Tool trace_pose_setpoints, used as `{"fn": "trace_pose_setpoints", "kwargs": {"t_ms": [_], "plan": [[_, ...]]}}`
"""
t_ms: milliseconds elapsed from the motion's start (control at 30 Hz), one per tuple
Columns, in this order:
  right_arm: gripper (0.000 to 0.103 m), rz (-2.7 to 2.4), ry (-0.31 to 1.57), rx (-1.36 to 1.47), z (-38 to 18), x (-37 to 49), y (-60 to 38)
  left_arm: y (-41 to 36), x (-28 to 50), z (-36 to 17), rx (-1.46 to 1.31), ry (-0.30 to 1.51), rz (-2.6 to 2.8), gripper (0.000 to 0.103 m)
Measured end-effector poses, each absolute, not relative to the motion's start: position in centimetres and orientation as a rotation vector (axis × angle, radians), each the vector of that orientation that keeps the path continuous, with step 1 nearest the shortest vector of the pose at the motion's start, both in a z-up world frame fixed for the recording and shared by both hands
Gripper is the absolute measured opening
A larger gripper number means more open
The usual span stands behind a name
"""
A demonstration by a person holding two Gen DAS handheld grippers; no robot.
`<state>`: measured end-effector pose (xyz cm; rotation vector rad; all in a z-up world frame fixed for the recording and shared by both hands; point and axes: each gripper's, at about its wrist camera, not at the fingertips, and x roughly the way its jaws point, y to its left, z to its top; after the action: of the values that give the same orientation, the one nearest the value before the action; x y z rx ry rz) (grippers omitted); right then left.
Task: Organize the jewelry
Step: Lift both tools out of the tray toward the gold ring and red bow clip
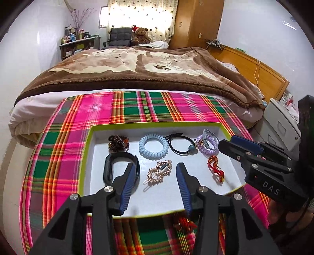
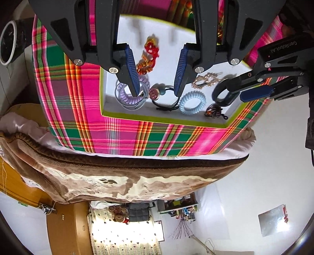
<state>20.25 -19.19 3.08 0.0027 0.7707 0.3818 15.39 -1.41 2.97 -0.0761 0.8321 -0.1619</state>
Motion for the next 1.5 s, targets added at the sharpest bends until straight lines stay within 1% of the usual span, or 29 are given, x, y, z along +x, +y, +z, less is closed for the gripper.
{"fn": "trace_pose_setpoints", "kwargs": {"t_ms": [433, 533, 900, 967, 1000, 1100, 1500], "plan": [[0.037, 0.378, 0.731, 0.037, 3.6, 15.1, -19.3, 0.2, 10.8, 3.8, -0.119, 0.797, -0.149, 0.049], [0.038, 0.376, 0.739, 0.048, 3.1, 14.0, -19.7, 1.0, 10.0, 3.5, -0.129, 0.797, -0.131, 0.052], [0.042, 0.405, 0.833, 0.075, 0.0, 11.5, -19.6, 2.5, 7.5, 2.8, -0.159, 0.783, -0.108, 0.054], [0.047, 0.401, 0.851, 0.06, -0.5, 11.3, -19.1, 2.7, 7.2, 2.5, -0.162, 0.781, -0.103, 0.055], [0.047, 0.4, 0.856, 0.041, -0.7, 11.2, -18.8, 2.7, 7.0, 2.4, -0.161, 0.783, -0.097, 0.056], [0.047, 0.371, 0.893, 0.0, -1.4, 11.1, -18.0, 2.9, 6.7, 2.2, -0.168, 0.791, -0.105, 0.056], [0.047, 0.352, 0.918, -0.101, -2.4, 11.1, -16.2, 4.0, 5.9, 1.4, -0.193, 0.807, -0.11, 0.056]]}}
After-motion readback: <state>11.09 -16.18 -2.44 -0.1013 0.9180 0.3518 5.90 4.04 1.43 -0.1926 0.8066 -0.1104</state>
